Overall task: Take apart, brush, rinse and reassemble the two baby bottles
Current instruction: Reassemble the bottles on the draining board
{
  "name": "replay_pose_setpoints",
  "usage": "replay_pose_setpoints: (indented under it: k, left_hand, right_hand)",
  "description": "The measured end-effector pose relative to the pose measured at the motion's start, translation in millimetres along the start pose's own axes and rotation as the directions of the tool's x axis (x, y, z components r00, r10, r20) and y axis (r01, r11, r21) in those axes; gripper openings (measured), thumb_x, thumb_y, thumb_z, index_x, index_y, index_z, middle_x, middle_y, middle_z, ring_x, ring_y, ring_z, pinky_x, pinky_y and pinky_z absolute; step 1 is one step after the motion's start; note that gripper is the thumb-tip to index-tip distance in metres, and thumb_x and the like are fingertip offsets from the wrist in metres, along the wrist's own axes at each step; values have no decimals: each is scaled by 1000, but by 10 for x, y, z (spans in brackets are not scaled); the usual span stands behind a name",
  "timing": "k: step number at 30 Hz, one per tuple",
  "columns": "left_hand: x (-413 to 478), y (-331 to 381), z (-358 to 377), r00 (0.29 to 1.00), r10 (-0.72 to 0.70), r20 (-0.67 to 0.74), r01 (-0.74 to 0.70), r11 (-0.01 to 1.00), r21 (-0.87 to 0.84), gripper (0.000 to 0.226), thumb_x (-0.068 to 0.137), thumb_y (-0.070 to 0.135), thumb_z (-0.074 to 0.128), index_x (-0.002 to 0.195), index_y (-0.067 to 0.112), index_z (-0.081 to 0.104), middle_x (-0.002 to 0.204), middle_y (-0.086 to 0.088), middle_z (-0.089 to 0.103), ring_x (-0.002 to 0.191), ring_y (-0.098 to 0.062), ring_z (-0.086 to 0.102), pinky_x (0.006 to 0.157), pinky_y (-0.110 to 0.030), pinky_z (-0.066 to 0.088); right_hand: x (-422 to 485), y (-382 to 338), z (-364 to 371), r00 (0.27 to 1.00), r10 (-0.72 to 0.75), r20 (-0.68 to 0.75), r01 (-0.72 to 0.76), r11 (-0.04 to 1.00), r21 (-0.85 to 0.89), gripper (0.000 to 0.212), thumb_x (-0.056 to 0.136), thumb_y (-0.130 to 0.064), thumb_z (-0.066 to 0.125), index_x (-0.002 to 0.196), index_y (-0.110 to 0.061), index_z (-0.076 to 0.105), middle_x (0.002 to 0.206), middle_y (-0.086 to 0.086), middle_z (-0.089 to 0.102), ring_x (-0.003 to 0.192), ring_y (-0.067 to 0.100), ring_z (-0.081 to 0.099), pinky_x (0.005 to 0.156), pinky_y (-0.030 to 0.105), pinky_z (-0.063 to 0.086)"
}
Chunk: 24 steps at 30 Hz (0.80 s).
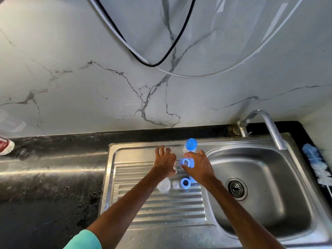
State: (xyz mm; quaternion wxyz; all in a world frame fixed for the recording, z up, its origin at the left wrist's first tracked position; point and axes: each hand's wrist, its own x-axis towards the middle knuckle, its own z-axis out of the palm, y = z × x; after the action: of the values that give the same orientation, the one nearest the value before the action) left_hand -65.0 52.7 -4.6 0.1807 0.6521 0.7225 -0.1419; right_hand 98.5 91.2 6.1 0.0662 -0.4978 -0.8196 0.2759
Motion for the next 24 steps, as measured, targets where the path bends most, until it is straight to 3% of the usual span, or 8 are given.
replay_pose_setpoints:
  k: [3, 6, 11, 16, 20, 24]
  left_hand:
    - [45, 68, 35, 999, 11, 32, -15, 991, 130, 57, 91, 50, 70, 140, 25, 54, 161, -9, 33, 153, -37, 18, 124, -61, 10]
    - [73, 102, 40, 1000, 10, -6, -9, 992, 128, 47, 95, 41, 68, 137, 23, 56, 159, -9, 38, 153, -36, 21, 125, -61, 11]
    - [49, 66, 54, 1000, 4, -14, -2, 994, 107, 41, 95, 39, 68, 131, 20, 60, 155, -7, 43, 151, -35, 26, 123, -61, 16]
    - [-4, -1, 70, 999, -21, -34, 24, 994, 103, 42, 93, 46, 69, 128, 25, 63, 150, -2, 49, 146, -29, 31, 122, -60, 18]
    - [-11, -29, 58, 999, -23, -27, 24, 998, 64, 41, 93, 51, 67, 127, 29, 63, 149, 2, 49, 145, -26, 31, 122, -59, 17]
    - [-61, -67, 27, 990, 5, -143, -6, 1000, -7, 33, 94, 52, 64, 120, 32, 69, 150, 8, 47, 145, -19, 29, 122, -53, 13]
  right_hand:
    - [-150, 30, -92, 994, 30, -109, -13, 988, 152, 23, 90, -27, 78, 101, -8, 73, 93, 5, 74, 85, 24, 61, 73, 5, 34]
    - [-242, 49, -121, 984, 72, -163, -26, 962, 272, 25, 86, -28, 82, 101, -10, 75, 92, 3, 75, 82, 15, 60, 72, 5, 36]
    - [-271, 51, -121, 979, 85, -183, -11, 929, 371, 26, 85, -30, 84, 101, -12, 76, 94, 0, 77, 86, 16, 70, 79, 31, 60]
    - [-271, 68, -128, 979, 99, -178, -16, 908, 418, 24, 85, -27, 84, 101, -11, 76, 94, -1, 78, 86, 16, 73, 80, 36, 62]
    - [-293, 68, -136, 981, 116, -156, -37, 900, 435, 24, 86, -26, 84, 102, -11, 76, 95, -1, 78, 88, 14, 72, 81, 31, 62]
    - [-335, 90, -168, 972, 169, -162, -71, 873, 482, 18, 82, -27, 86, 98, -20, 79, 90, -13, 77, 81, -5, 67, 70, 9, 50]
